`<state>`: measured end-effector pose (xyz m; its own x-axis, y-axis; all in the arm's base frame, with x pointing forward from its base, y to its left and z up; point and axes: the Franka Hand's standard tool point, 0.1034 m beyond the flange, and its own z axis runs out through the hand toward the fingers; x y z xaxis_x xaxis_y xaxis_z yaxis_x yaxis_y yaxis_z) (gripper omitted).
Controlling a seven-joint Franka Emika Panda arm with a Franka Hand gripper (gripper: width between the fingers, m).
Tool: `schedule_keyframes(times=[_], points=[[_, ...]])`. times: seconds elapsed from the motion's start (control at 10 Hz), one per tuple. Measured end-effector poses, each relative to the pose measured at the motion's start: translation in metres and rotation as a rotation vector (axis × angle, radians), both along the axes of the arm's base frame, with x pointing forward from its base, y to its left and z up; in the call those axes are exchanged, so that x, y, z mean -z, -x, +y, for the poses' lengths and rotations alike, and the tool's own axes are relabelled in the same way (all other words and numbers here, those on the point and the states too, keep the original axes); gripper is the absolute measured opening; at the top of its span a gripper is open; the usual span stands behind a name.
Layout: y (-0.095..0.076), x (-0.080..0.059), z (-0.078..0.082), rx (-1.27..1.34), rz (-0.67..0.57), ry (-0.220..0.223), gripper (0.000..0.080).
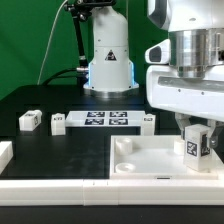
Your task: Assemble one leg
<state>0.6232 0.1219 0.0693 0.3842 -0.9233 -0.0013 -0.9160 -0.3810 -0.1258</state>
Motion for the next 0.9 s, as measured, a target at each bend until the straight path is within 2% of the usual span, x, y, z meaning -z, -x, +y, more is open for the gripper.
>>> schedule_keyframes(times=[0.2,0.3,0.4,0.5,0.6,0.9], points=[[0.0000,0.0000,0.0001,-0.062,-0.004,0.006,0.0290],[0.0002,0.0001,0.0012,-0.056,-0.003,0.002,0.0455],[0.0006,0.0001,0.0033,-0.083,-0.004,0.003,0.0577],[0.0008,0.0002,0.0040,-0.221,-0.011,0.022,0.0577],[0.0010,0.0000,0.0053,-0.298,-0.013,0.030,0.0637],[-0.0014,-0.0010,0.0016,-0.717,-0.037,0.084,0.0649]])
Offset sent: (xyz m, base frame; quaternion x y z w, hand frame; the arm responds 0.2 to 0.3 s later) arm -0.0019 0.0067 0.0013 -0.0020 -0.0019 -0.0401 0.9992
